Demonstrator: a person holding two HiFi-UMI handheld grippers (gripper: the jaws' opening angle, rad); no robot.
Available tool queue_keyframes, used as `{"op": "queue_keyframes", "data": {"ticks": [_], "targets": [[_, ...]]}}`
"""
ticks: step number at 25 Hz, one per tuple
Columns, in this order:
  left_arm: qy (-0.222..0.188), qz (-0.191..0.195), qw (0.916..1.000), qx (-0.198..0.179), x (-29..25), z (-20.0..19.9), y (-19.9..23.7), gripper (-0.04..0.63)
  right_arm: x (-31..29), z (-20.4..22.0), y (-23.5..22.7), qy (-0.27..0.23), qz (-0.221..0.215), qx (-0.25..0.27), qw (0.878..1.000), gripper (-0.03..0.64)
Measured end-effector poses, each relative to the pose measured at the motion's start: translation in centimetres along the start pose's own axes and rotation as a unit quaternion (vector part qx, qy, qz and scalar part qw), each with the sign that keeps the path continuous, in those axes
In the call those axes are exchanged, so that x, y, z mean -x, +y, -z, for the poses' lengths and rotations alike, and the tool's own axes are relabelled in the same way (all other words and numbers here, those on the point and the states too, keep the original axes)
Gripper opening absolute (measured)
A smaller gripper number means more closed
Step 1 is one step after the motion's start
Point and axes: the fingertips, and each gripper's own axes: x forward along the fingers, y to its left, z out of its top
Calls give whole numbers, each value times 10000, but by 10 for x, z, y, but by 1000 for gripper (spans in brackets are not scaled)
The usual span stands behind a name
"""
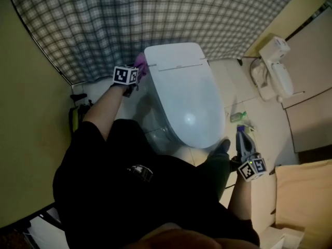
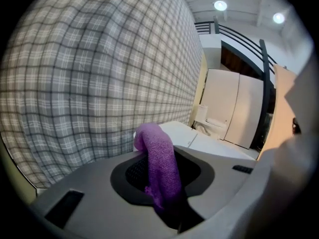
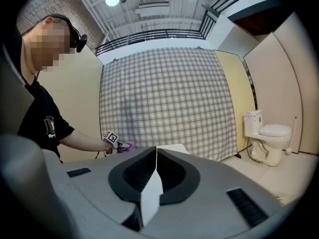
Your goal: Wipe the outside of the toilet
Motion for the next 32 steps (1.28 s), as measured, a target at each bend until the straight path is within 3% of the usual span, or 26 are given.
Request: {"op": "queue_keyframes", "data": {"ticks": [3, 5, 10, 15, 25, 32], "targets": [[-27, -100, 9994, 340, -47, -13, 32, 89, -3, 3, -20, 185, 227, -68, 9995, 11], [67, -181, 9992, 355, -78, -15, 49, 89, -7, 5, -32, 299, 362, -127, 9988, 11], [516, -506, 9974, -72, -139, -11, 86, 89, -19, 12, -62, 534, 576, -273, 9965, 11], [569, -480, 9956, -578, -164, -22, 97, 89, -38, 24, -80, 672, 531, -307, 9959, 11], [181, -39, 9998, -30, -131, 12, 61, 89, -42, 30, -64, 545, 336, -407, 9971, 11], [529, 572, 9962, -382, -80, 67, -15, 89, -18, 15, -39, 262, 269, -236, 9990, 11]]}}
